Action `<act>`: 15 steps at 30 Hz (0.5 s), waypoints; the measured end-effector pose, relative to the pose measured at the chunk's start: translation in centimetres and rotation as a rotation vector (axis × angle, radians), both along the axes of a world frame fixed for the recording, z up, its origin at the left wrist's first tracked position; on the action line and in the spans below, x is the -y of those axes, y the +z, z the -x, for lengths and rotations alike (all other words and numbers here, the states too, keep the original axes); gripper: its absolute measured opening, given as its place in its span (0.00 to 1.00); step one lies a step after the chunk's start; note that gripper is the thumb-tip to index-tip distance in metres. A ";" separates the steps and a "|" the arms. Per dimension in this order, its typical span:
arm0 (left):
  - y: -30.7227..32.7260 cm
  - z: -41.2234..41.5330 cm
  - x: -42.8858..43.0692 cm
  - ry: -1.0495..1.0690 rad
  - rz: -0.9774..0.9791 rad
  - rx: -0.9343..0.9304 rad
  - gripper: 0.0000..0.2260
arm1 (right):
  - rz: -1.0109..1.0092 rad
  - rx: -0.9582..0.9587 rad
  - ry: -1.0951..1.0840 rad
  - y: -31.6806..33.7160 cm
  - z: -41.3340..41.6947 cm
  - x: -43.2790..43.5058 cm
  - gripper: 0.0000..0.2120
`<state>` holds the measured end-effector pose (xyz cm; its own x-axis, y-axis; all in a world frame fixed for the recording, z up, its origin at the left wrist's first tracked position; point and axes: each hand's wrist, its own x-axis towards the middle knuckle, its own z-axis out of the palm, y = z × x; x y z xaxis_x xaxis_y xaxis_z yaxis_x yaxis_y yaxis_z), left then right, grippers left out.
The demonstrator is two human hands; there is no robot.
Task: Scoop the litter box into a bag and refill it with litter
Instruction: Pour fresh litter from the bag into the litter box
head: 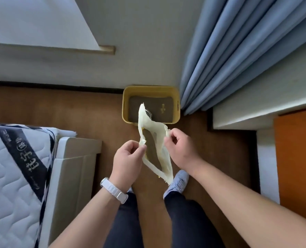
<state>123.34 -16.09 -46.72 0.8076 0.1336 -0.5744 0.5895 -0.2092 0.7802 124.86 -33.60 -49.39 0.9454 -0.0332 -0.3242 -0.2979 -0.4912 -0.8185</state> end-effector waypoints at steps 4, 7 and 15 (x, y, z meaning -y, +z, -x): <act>-5.0 -1.1 -0.1 0.013 -0.001 0.002 0.10 | -0.049 -0.005 -0.026 -4.9 -1.5 -0.4 0.11; -9.5 -1.6 -0.6 0.027 0.019 0.029 0.10 | -0.049 0.003 -0.008 -9.5 -2.7 -0.7 0.12; -22.5 -4.4 -0.5 -0.053 0.058 0.090 0.09 | -0.130 0.019 0.081 -22.7 -6.6 0.1 0.11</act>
<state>127.70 -15.59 -69.17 0.8615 0.0576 -0.5045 0.5055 -0.1909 0.8415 131.48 -33.70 -72.09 0.9492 0.0843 -0.3032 -0.2459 -0.4023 -0.8818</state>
